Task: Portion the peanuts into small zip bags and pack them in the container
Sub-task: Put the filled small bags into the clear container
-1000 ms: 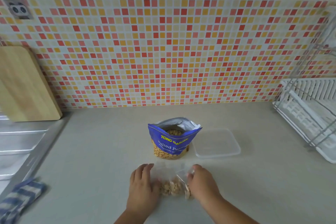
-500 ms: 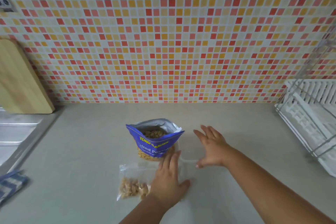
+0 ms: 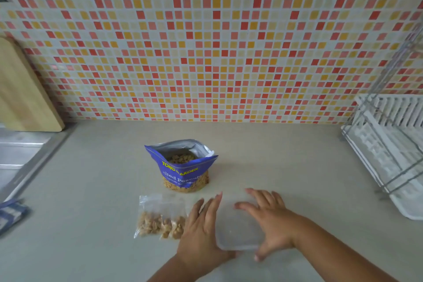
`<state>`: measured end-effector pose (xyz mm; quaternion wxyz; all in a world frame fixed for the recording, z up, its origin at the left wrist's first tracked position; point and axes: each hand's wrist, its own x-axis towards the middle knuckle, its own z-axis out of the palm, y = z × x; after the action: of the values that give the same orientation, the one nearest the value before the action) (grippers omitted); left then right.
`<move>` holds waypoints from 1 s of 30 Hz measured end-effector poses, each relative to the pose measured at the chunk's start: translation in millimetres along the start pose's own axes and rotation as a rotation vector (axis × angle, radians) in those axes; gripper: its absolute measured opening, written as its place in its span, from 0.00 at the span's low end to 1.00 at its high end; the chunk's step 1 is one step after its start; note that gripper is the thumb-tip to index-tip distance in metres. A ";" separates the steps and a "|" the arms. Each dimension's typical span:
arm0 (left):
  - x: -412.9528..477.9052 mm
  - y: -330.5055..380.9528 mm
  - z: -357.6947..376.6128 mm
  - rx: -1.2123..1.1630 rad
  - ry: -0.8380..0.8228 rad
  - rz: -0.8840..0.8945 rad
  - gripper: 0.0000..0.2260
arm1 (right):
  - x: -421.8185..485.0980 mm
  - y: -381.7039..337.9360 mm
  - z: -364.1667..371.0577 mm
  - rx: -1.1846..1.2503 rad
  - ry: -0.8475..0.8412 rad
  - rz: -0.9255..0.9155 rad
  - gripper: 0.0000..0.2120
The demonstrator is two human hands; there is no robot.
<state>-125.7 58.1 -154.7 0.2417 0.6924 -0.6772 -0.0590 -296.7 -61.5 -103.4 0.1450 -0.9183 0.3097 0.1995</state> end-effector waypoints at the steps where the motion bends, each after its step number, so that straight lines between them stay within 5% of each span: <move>1: -5.7 0.7 0.2 0.014 0.047 0.015 0.52 | -5.7 -3.5 1.6 0.011 -0.010 -0.003 0.54; 12: -36.2 -7.4 12.0 -0.036 0.093 -0.082 0.55 | -19.7 -8.8 -17.7 0.121 -0.037 -0.014 0.51; 19: -43.6 -13.9 17.4 -0.068 0.103 -0.048 0.56 | 22.1 29.7 -51.1 0.250 0.157 0.280 0.51; 30: -45.1 -15.3 19.1 -0.070 0.078 -0.016 0.57 | 73.4 10.2 -18.0 0.095 0.020 0.338 0.52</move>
<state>-123.1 96.3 -188.9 0.2916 0.6906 -0.6593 -0.0574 -244.6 -113.8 -122.6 0.1493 -0.8472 0.4702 0.1970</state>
